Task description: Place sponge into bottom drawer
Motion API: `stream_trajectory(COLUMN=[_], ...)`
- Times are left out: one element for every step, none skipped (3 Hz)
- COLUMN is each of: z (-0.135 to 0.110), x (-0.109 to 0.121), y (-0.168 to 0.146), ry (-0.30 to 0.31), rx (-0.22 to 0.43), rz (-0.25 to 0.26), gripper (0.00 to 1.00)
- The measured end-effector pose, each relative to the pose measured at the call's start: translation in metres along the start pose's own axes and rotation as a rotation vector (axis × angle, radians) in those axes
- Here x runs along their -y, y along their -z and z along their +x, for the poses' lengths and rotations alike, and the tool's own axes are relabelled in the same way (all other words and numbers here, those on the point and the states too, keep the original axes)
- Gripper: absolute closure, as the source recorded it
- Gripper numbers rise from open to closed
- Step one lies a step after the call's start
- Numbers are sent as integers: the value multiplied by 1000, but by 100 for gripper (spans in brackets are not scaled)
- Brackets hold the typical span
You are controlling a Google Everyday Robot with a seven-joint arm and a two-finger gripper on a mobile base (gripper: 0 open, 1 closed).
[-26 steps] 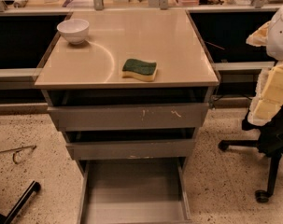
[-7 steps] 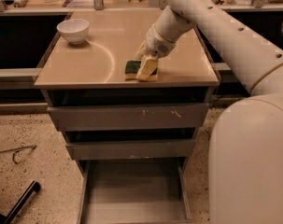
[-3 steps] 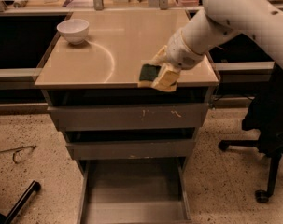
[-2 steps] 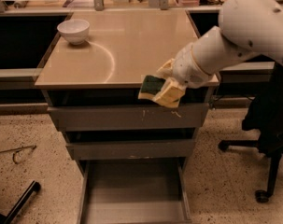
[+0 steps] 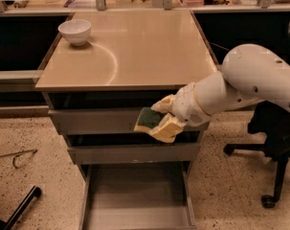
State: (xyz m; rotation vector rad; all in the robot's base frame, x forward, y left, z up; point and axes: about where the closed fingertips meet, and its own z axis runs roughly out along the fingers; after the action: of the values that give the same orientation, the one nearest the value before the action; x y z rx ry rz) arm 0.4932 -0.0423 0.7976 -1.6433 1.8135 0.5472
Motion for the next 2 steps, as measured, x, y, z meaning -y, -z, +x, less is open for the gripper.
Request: stream_trajectory(z=[-1, 15], x=[1, -6], y=[0, -31], ry=[1, -10], rx=[1, 35], rz=[1, -22], gripper=[100, 100])
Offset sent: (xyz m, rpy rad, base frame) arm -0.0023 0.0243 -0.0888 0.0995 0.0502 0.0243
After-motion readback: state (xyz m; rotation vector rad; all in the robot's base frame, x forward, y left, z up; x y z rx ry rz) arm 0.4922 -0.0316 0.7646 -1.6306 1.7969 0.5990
